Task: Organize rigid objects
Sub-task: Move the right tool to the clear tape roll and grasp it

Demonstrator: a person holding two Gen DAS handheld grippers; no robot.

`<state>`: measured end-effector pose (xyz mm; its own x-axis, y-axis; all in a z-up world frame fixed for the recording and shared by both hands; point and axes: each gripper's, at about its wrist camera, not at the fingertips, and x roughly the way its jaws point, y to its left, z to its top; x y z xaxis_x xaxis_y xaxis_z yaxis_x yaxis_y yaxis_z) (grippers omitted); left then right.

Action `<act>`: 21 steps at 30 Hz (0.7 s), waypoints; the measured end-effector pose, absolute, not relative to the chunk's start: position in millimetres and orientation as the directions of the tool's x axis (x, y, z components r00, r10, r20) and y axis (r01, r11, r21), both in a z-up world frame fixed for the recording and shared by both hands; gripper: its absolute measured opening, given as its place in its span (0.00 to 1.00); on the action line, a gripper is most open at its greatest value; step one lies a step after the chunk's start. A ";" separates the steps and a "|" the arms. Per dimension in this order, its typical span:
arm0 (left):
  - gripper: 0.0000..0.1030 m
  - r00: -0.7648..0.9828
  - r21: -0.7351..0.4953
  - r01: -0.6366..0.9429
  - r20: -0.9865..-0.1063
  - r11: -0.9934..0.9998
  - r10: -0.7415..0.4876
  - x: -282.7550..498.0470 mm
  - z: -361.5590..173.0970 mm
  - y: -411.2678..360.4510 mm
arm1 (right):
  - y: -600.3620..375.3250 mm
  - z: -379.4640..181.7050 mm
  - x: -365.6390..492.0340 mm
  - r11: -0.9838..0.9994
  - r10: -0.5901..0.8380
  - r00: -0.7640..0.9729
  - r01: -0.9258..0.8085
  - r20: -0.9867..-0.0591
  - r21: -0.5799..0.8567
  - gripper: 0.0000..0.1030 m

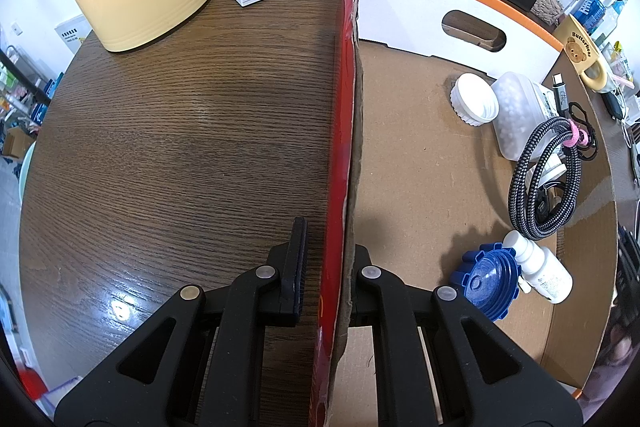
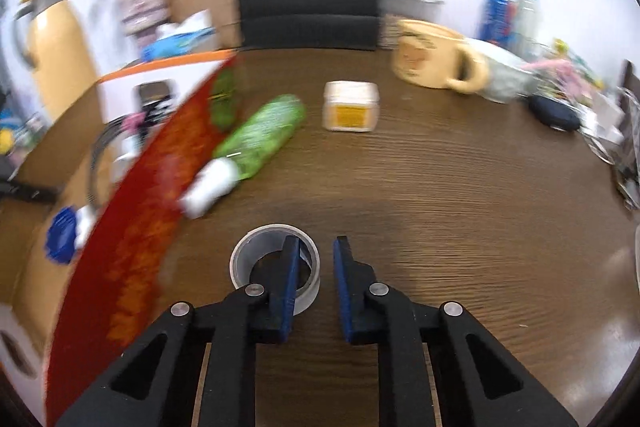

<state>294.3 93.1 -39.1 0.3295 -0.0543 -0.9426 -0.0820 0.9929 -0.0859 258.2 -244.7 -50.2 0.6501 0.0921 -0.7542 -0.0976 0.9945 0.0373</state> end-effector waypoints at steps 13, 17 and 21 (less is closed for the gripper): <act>0.07 0.330 -0.086 -0.082 -0.943 0.993 -0.055 294.3 -39.1 93.3 | -246.8 -38.5 253.1 0.992 0.124 0.700 -0.080 -0.703 0.095 0.80; 0.07 0.330 -0.086 -0.082 -0.943 0.993 -0.055 294.2 -39.1 92.9 | -243.1 -39.1 253.6 0.993 0.114 0.702 -0.085 -0.703 0.076 0.81; 0.07 0.330 -0.086 -0.082 -0.943 0.993 -0.055 294.2 -39.1 92.6 | -240.6 -43.3 257.1 0.996 0.089 0.683 -0.077 -0.725 0.049 0.81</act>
